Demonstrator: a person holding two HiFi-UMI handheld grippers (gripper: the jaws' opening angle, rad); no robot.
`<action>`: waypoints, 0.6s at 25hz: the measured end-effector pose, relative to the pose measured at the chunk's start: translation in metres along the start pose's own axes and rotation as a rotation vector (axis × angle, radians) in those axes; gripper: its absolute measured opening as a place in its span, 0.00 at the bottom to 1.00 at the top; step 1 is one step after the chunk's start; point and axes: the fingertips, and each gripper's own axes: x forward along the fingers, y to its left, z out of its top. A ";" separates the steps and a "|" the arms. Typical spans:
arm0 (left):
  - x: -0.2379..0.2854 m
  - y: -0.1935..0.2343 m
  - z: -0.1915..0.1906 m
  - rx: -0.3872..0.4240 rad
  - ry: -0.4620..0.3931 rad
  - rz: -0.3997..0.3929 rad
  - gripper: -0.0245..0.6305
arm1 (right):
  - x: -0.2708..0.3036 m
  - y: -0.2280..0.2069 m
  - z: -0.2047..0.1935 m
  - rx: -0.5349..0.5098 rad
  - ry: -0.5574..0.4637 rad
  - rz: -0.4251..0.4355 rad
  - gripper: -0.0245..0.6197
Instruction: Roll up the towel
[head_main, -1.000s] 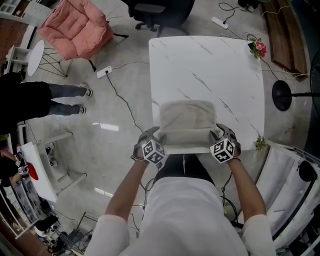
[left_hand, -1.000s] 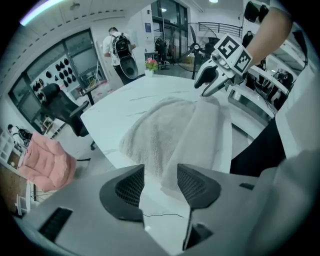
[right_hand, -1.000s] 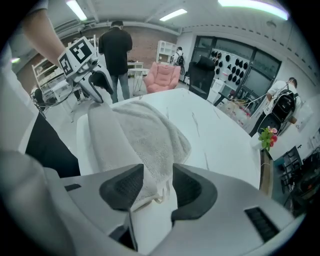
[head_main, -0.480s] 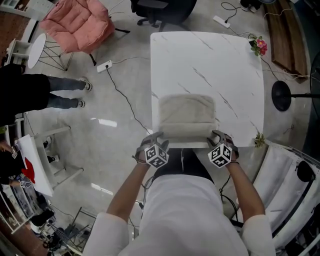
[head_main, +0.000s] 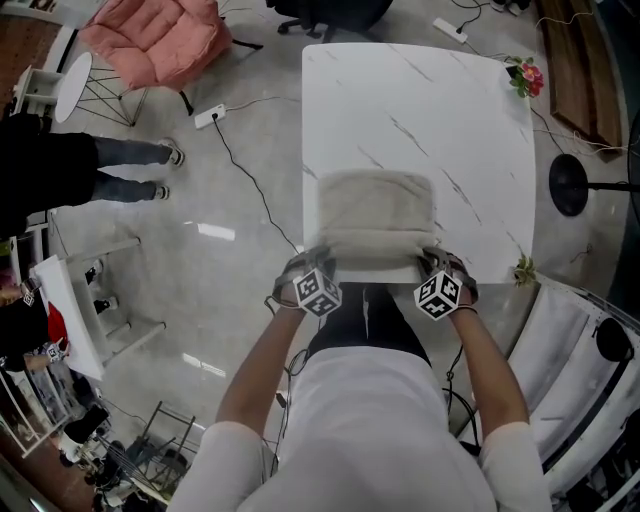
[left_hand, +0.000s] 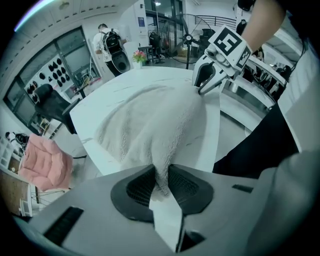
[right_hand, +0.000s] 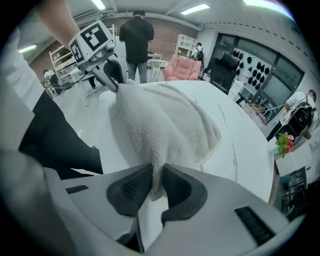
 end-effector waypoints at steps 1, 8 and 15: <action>-0.002 -0.003 -0.002 -0.001 -0.004 -0.009 0.18 | -0.001 0.003 -0.001 -0.001 0.001 0.010 0.15; -0.011 -0.037 -0.016 0.020 0.008 -0.110 0.17 | -0.013 0.032 -0.016 -0.015 0.050 0.138 0.14; -0.026 -0.069 -0.025 -0.008 0.067 -0.281 0.18 | -0.037 0.058 -0.030 0.081 0.131 0.287 0.15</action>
